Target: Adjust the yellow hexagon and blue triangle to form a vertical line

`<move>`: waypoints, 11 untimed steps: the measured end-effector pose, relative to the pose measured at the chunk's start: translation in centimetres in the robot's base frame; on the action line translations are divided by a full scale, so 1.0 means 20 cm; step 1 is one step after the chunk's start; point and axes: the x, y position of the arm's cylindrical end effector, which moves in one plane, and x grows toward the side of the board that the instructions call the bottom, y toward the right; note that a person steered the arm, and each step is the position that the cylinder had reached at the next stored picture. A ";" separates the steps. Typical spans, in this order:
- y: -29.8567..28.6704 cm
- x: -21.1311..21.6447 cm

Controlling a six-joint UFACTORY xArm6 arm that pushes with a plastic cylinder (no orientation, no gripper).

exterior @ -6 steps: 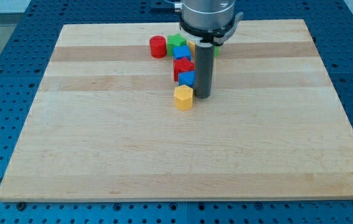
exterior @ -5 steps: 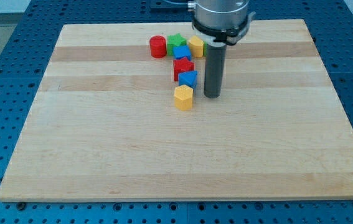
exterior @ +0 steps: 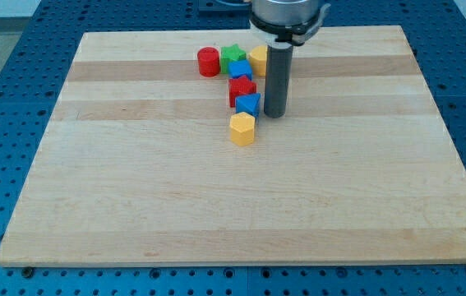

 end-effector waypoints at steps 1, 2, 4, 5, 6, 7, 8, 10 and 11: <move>-0.07 0.00; -0.13 0.00; -0.06 0.00; 0.09 0.11; 0.08 0.34; -0.04 0.37; -0.16 0.37; -0.34 0.37; -0.40 0.37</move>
